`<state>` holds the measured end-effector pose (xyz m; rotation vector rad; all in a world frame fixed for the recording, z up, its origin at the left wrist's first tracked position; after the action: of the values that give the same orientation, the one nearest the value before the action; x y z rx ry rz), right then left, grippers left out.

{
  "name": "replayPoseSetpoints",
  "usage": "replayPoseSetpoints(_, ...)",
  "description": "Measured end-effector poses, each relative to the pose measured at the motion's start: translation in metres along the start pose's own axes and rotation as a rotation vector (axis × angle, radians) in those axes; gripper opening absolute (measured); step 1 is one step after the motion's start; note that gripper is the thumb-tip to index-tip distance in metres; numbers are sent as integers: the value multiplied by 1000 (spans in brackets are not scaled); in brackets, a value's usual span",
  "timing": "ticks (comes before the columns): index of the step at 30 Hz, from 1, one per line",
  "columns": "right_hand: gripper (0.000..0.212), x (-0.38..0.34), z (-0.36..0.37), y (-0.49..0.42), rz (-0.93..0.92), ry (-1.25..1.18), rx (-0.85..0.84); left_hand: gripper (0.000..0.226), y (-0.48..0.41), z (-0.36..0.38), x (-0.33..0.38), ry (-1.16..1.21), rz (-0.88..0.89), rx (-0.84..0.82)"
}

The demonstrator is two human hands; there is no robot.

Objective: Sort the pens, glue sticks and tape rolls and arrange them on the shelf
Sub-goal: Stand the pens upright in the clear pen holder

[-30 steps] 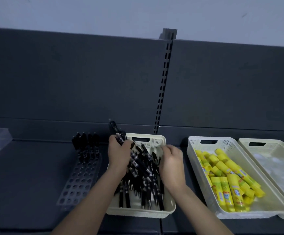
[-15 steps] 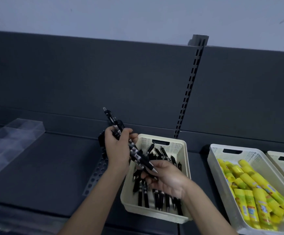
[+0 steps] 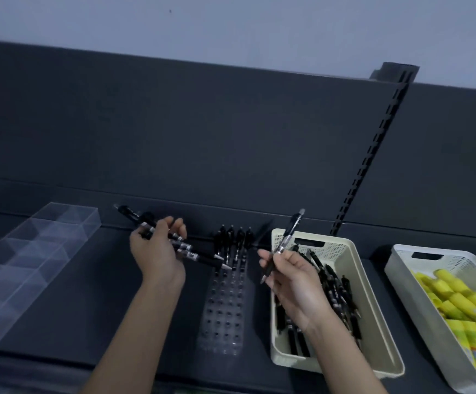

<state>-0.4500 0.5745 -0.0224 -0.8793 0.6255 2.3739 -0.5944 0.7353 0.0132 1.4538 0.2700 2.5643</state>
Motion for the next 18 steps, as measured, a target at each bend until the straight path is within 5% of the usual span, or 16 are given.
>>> replayPoseSetpoints(4, 29, 19, 15, -10, -154, 140, 56, 30, -30, -27, -9, 13, -153, -5)
replayPoseSetpoints(8, 29, 32, 25, -21, -408, 688, 227, 11, -49, -38, -19, -71, -191, -94)
replayPoseSetpoints(11, 25, 37, 28, -28, -485, 1041, 284, 9, -60, -40, -20, -216, -87, -171)
replayPoseSetpoints(18, 23, 43, 38, -37, -503, 1332, 352, 8, -69, -40, -15, -483, 179, -391)
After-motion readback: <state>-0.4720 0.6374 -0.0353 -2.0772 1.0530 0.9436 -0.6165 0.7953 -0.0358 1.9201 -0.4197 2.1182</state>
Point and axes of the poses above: each hand's wrist, its own y-axis away from the middle knuckle, its own z-axis out of the palm, x = y × z, the point moved 2 cm from there along -y, towards the middle knuckle, and after that the axes turned 12 degrees about -y, right-handed, at the moved point
